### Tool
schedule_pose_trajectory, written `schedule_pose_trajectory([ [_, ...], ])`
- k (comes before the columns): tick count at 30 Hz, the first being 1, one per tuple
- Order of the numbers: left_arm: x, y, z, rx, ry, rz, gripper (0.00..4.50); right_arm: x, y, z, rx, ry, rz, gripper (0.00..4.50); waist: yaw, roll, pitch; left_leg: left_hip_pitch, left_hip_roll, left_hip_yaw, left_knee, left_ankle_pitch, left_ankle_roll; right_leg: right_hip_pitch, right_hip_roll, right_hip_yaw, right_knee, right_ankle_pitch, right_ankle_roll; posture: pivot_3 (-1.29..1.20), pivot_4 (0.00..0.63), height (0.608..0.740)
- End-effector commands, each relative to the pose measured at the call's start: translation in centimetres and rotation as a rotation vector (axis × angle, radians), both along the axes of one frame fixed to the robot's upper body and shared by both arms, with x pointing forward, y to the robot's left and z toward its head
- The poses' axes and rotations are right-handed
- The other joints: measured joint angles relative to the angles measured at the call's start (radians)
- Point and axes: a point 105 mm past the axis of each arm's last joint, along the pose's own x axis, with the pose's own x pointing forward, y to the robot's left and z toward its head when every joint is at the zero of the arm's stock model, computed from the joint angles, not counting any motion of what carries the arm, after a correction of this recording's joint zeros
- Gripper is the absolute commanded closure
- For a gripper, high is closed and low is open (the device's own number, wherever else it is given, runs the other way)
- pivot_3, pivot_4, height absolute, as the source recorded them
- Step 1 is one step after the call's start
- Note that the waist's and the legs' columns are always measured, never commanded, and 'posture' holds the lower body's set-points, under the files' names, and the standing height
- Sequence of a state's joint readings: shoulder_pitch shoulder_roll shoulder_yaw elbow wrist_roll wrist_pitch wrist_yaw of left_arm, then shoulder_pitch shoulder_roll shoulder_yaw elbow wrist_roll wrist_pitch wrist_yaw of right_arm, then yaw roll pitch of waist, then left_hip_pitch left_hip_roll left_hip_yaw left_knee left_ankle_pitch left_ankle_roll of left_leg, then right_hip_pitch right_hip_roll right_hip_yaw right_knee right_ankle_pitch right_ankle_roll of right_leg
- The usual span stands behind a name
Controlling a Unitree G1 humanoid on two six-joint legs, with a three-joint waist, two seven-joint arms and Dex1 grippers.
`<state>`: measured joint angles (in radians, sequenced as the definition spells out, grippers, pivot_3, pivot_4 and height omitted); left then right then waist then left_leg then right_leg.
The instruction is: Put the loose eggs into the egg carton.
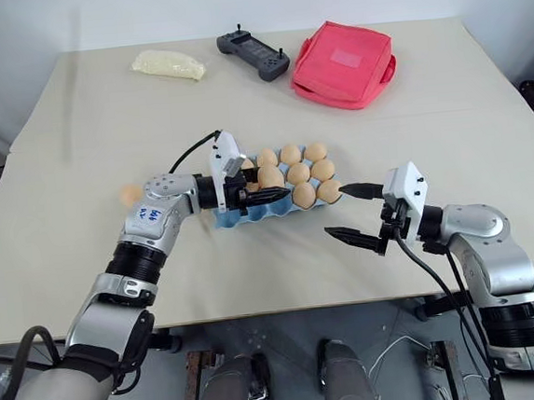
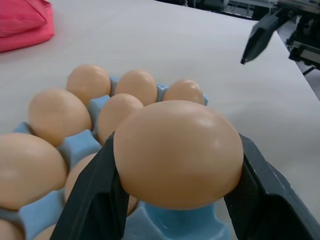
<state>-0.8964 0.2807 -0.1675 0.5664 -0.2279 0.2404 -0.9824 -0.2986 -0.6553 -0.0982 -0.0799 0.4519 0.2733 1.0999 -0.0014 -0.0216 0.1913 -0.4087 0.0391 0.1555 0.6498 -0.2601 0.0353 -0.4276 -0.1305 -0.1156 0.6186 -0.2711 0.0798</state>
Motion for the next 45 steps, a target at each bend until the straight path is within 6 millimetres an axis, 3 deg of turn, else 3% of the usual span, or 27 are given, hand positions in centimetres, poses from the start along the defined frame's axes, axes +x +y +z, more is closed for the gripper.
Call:
schedule_pose_trajectory([
  [1, 0.0, -0.6, 1.4, -0.002, -0.05, -0.021, 1.43, -0.3, -0.3, 1.5, 0.004, -0.057, -0.003, 0.0, 0.0, 0.0, 0.0, 0.0, 0.0, 0.0, 0.0, 0.0, 0.0, 0.0, 0.0, 0.0, 0.0, 0.0, 0.0, 0.0, 0.15, 0.74],
  [6, 0.4, -0.2, 1.9, -0.015, -0.082, 0.021, 0.04, -0.1, -0.2, 1.5, 0.003, -0.057, 0.0, 0.0, 0.0, 0.0, 0.0, 0.0, 0.0, 0.0, 0.0, 0.0, 0.0, 0.0, 0.0, 0.0, 0.001, 0.0, 0.0, 0.0, 0.15, 0.74],
  [11, 0.4, 0.9, 3.8, -0.057, -0.148, 0.072, 0.04, 0.2, 0.1, 1.6, -0.001, -0.058, 0.015, 0.0, -0.001, 0.0, 0.0, 0.0, 0.0, 0.0, 0.001, 0.0, 0.001, 0.0, 0.0, 0.0, 0.001, 0.0, 0.0, 0.0, 0.15, 0.74],
  [16, 0.8, 4.8, 6.6, -0.144, -0.234, 0.279, 0.04, 0.4, 0.5, 1.7, -0.002, -0.054, 0.051, 0.0, -0.002, 0.0, 0.0, 0.0, 0.0, 0.0, 0.0, 0.0, 0.0, 0.0, 0.0, 0.0, 0.001, 0.0, 0.0, 0.0, 0.15, 0.74],
  [21, 0.0, 9.2, 6.9, -0.173, -0.256, 0.492, 0.04, 0.6, 0.7, 1.7, -0.006, -0.047, 0.082, 0.0, -0.003, 0.0, 0.0, 0.001, 0.0, 0.0, 0.0, 0.001, 0.0, 0.0, 0.0, 0.001, 0.002, 0.0, 0.0, 0.0, 0.15, 0.74],
  [27, -2.6, 15.0, 6.2, -0.188, -0.248, 0.753, 0.04, 1.2, 1.2, 1.6, -0.019, -0.033, 0.134, 0.0, -0.002, 0.0, 0.0, 0.001, 0.0, 0.0, 0.001, 0.0, 0.001, 0.0, -0.001, 0.002, 0.002, 0.0, 0.001, 0.0, 0.15, 0.74],
  [30, -4.2, 17.6, 4.7, -0.167, -0.213, 0.87, 0.04, 1.5, 1.7, 1.6, -0.02, -0.027, 0.165, 0.0, -0.003, 0.0, 0.0, 0.002, 0.0, 0.0, 0.0, -0.001, 0.0, 0.0, -0.001, 0.002, 0.002, 0.0, 0.0, 0.0, 0.15, 0.74],
  [39, -9.8, 20.0, -0.9, -0.126, -0.044, 1.001, 0.04, 1.8, 1.9, 1.4, -0.024, -0.016, 0.206, 0.0, -0.001, 0.0, 0.0, 0.002, 0.001, 0.0, -0.001, -0.005, -0.004, 0.0, -0.001, 0.006, 0.0, 0.0, 0.0, 0.0, 0.15, 0.74],
  [45, -10.2, 19.9, -1.5, -0.1, -0.025, 0.991, 0.04, 2.0, 2.1, 1.3, -0.025, -0.011, 0.213, 0.0, 0.0, 0.0, 0.0, 0.001, 0.002, -0.002, -0.001, -0.005, -0.004, 0.0, -0.001, 0.009, -0.001, 0.001, -0.003, 0.0, 0.15, 0.74],
])
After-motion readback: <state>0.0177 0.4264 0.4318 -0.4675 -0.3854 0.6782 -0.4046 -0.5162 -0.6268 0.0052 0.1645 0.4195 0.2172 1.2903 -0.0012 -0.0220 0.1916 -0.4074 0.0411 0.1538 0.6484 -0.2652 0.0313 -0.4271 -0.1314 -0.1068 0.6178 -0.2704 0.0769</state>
